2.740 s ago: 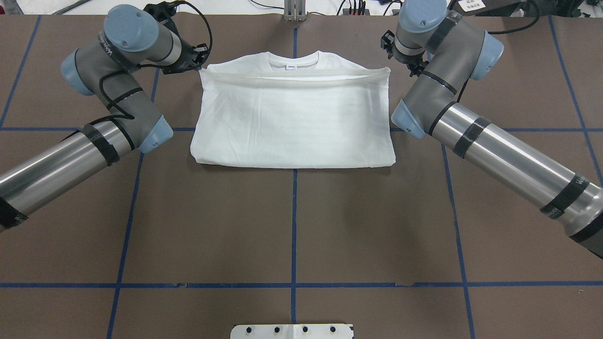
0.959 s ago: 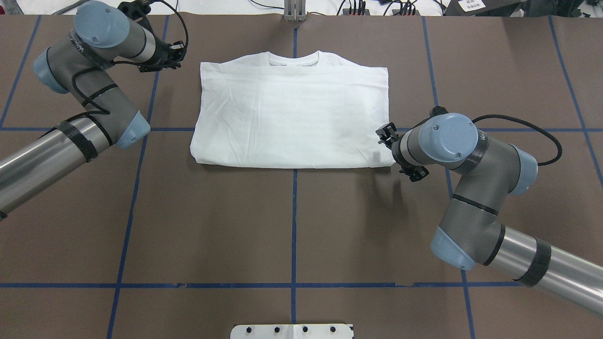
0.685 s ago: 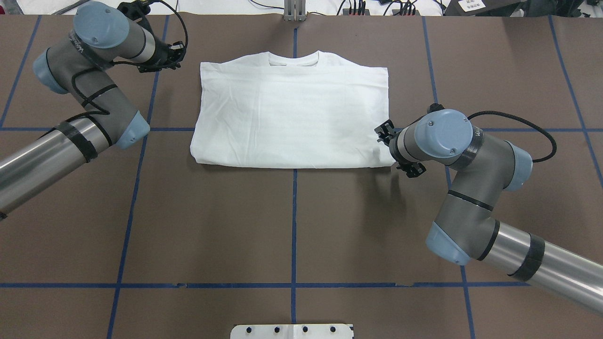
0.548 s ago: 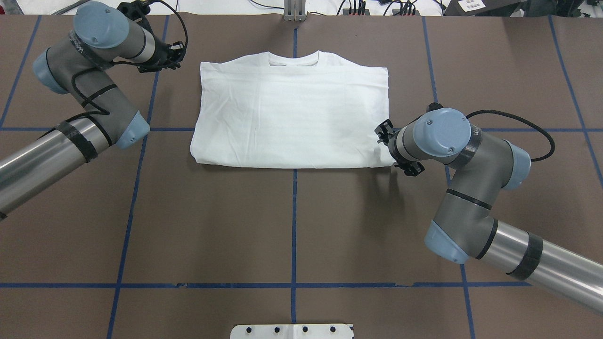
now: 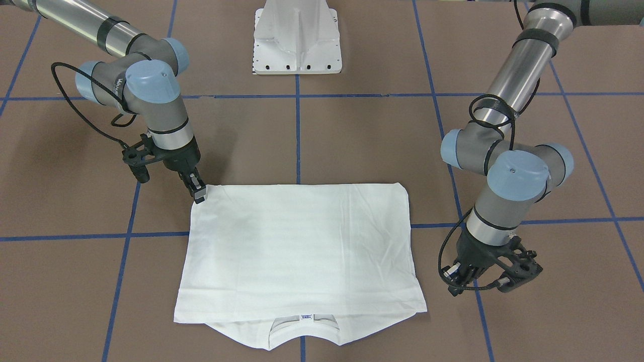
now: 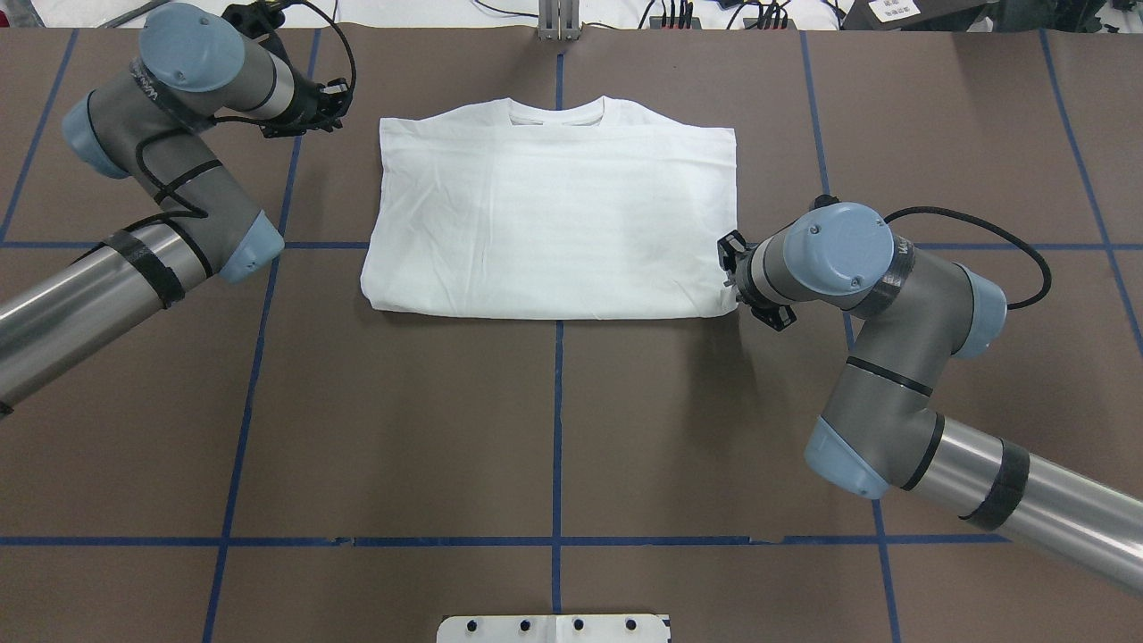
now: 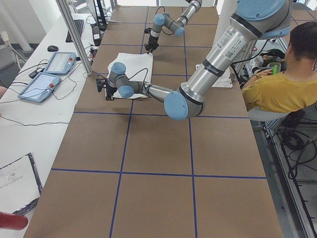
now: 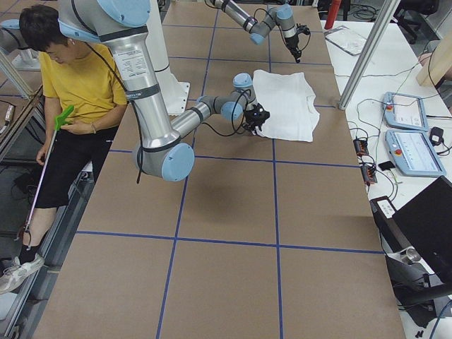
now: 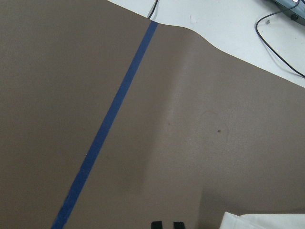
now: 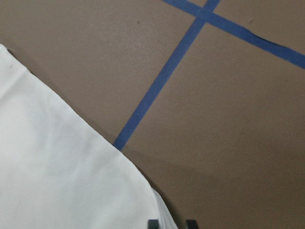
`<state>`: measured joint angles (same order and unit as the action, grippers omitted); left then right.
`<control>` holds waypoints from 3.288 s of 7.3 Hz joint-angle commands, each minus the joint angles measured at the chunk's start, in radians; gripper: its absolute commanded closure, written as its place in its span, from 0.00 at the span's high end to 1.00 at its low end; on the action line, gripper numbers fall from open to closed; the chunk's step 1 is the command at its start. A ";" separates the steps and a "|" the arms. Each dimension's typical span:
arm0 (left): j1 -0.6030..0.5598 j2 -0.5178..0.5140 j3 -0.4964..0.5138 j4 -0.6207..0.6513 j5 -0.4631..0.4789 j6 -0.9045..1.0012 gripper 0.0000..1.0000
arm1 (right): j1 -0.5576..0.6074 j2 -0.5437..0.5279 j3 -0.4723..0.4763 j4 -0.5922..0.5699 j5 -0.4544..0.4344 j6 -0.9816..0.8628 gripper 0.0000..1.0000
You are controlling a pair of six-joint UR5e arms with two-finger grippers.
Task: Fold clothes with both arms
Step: 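Grasp the corner with the right gripper and drag it, turning the shirt, then reach the left gripper to the shirt's far corner and grasp it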
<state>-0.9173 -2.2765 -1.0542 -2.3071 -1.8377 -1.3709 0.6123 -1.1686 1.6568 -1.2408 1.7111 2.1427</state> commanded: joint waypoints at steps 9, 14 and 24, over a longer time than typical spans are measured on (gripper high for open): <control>0.015 0.130 -0.297 0.002 -0.256 -0.138 0.29 | -0.262 -0.323 0.581 -0.228 0.258 0.056 0.00; 0.205 0.204 -0.496 0.014 -0.285 -0.368 0.51 | -0.483 -0.321 0.592 -0.230 0.352 0.273 0.00; 0.414 0.267 -0.578 0.077 -0.128 -0.481 0.42 | -0.480 -0.321 0.594 -0.230 0.352 0.273 0.00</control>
<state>-0.5047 -2.0078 -1.6342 -2.2296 -1.9820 -1.8515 0.1319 -1.4895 2.2498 -1.4711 2.0632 2.4160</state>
